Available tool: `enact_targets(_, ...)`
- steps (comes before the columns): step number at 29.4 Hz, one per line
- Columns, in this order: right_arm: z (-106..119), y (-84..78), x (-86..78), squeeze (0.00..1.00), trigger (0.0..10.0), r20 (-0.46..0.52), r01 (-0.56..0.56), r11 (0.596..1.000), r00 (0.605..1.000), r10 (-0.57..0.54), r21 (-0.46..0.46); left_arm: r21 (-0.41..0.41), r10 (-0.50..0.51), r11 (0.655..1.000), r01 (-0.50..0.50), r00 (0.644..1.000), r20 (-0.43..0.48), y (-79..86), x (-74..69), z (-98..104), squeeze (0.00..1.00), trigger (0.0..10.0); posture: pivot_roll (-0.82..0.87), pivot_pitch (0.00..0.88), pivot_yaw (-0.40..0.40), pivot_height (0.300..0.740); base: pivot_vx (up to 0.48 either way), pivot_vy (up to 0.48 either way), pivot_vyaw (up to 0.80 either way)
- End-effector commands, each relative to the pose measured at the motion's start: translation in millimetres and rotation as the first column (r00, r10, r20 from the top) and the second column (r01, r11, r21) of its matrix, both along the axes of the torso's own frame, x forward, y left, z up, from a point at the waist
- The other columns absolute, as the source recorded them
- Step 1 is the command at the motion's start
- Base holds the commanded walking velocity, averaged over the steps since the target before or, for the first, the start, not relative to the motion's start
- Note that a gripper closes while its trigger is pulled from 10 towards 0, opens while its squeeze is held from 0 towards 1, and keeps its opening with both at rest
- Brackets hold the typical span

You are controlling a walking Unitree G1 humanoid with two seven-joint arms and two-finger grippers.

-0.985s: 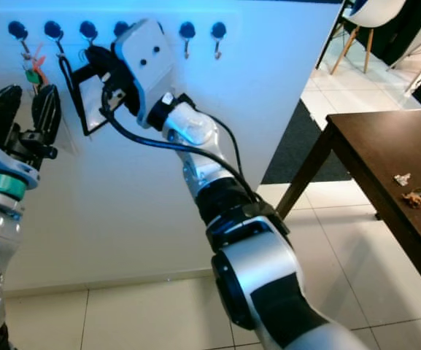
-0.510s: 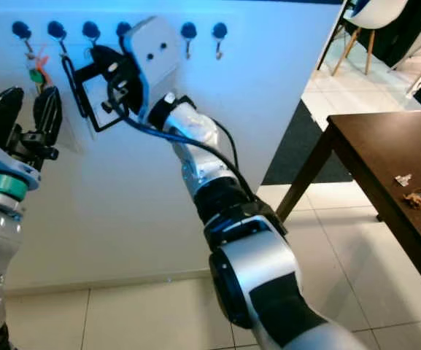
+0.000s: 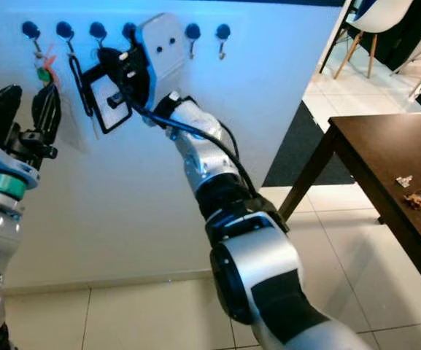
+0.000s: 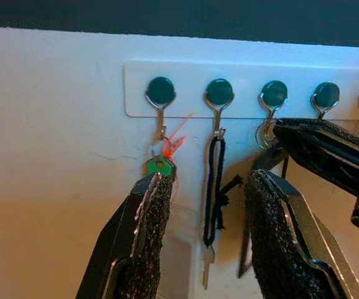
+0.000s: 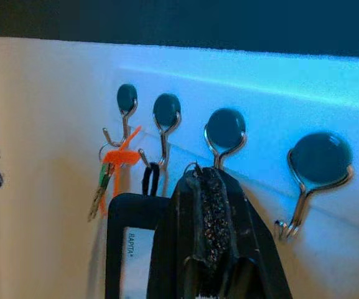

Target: Hang keys on a hook

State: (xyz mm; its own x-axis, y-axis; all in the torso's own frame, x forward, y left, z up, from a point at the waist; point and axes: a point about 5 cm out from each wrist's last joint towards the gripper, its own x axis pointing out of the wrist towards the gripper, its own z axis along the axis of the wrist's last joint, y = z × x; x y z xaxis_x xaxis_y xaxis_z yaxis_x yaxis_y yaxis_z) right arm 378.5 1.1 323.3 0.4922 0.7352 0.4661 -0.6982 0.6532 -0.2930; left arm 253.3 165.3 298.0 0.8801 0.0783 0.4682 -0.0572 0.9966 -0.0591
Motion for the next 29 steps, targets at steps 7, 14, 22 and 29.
enact_targets(7,22,-6.2,-8.4,0.0,10.0,0.158,0.04,0.994,0.986,-0.056,0.106,-0.005,-0.011,1.0,0.011,1.0,-0.01,-0.8,-0.7,-1,0.0,10.0,0.06,0.087,0.054,0.74,0.0,0.0,0.0)
enact_targets(14,24,-3.7,-13.1,0.0,10.0,0.219,0.039,0.997,0.974,-0.053,0.069,-0.007,-0.015,1.0,0.014,1.0,-0.014,-0.9,-0.4,-2,0.0,10.0,0.06,0.092,0.057,0.74,0.0,0.0,0.0)
enact_targets(22,-4,0.1,2.0,0.0,10.0,0.022,0.071,0.997,0.997,-0.071,-0.033,-0.006,-0.014,1.0,0.014,1.0,-0.013,-1.1,-0.1,-1,0.0,10.0,0.06,0.091,0.057,0.74,0.0,0.0,0.0)
enact_targets(29,-13,5.3,0.4,0.0,10.0,0.01,0.029,0.994,1.0,-0.029,-0.106,-0.007,-0.015,1.0,0.015,1.0,-0.012,-1.5,-0.2,-1,0.0,10.0,0.06,0.091,0.057,0.74,0.0,0.0,0.0)
